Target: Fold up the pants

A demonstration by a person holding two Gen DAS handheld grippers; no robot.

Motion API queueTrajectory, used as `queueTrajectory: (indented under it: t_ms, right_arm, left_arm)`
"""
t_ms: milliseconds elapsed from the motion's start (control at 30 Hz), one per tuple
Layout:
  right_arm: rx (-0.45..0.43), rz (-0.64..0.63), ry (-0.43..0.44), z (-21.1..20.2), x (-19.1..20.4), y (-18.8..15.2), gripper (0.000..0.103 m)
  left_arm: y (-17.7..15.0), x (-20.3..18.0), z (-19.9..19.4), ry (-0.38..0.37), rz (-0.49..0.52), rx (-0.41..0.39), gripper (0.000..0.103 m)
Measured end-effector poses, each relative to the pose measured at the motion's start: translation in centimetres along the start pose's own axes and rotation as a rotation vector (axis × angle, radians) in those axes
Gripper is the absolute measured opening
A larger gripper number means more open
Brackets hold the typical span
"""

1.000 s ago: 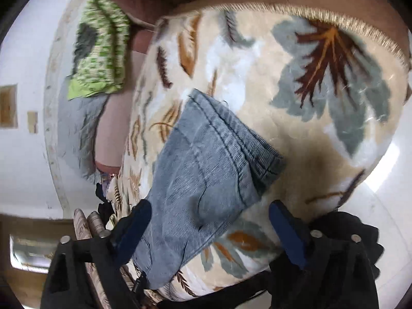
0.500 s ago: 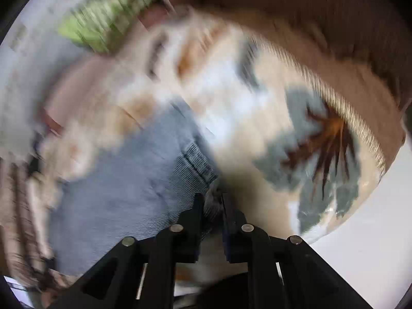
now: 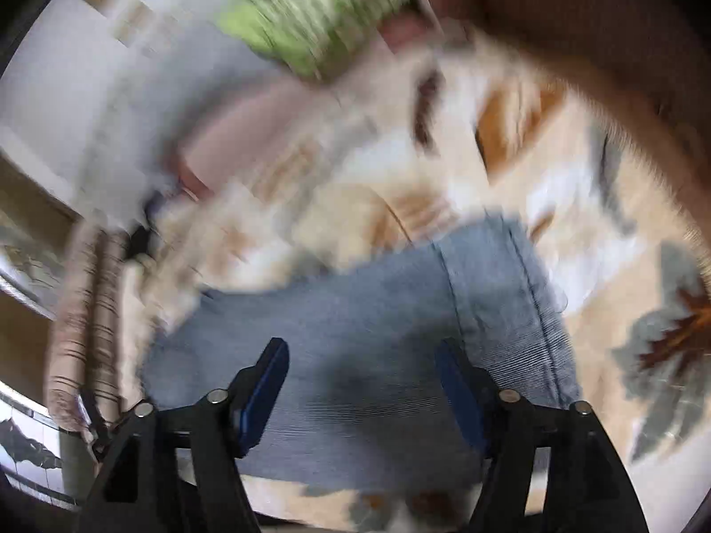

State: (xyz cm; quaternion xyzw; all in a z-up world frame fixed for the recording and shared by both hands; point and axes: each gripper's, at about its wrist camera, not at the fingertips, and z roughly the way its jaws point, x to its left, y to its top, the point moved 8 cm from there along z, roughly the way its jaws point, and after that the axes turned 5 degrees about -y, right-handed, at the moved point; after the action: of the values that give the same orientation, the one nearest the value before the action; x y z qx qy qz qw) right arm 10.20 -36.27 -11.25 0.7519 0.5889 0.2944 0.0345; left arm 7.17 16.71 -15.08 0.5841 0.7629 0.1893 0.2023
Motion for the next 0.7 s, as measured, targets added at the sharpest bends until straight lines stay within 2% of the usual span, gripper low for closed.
queueTrajectory:
  t_ms: [33, 100, 167, 233, 300, 333, 367, 467, 533, 633, 667, 700]
  right_arm:
    - [0.096, 0.069, -0.147, 2.9, -2.9, -0.5, 0.064]
    - [0.053, 0.099, -0.159, 2.0, -2.4, 0.6, 0.065]
    - [-0.021, -0.007, -0.168, -0.2, 1.1, 2.3, 0.065]
    - [-0.061, -0.139, -0.137, -1.3, 5.8, 3.2, 0.065]
    - [-0.018, -0.282, -0.043, -0.2, 11.6, 3.4, 0.065]
    - [0.012, -0.357, 0.028, 1.1, 15.3, 3.2, 0.065]
    - [0.028, -0.401, 0.061, 2.1, 17.6, 2.7, 0.065]
    - [0.083, -0.540, 0.123, 6.8, 24.8, 1.6, 0.063]
    - [0.111, -0.607, 0.125, 10.1, 27.8, 1.4, 0.063]
    - [0.165, -0.683, 0.077, 15.0, 30.8, 0.7, 0.060]
    - [0.183, -0.722, 0.043, 16.6, 31.3, 0.3, 0.043]
    - [0.206, -0.746, 0.013, 18.1, 31.4, 0.1, 0.012]
  left_arm:
    - [0.1, 0.0, -0.4, 0.019, 0.007, 0.008, 0.081]
    - [0.4, 0.1, -1.5, 0.036, 0.007, -0.011, 0.081]
    - [1.0, 0.2, -2.8, 0.013, -0.009, -0.058, 0.081]
    - [1.3, -0.6, -3.5, -0.021, -0.002, -0.093, 0.081]
    - [1.1, -1.4, -2.8, -0.018, 0.037, -0.090, 0.081]
    - [0.5, -1.5, -1.6, 0.005, 0.058, -0.052, 0.081]
    - [-0.1, -1.2, -0.4, 0.017, 0.061, -0.021, 0.083]
    - [-0.4, -0.6, -0.4, -0.004, 0.028, -0.071, 0.088]
    - [-0.3, -0.7, -0.3, -0.008, 0.028, -0.072, 0.088]
    - [-0.4, -0.4, -0.5, -0.024, 0.033, -0.087, 0.088]
    - [-0.4, -0.4, -0.5, -0.028, 0.033, -0.090, 0.088]
    - [-0.4, -0.4, -0.5, -0.030, 0.033, -0.092, 0.089]
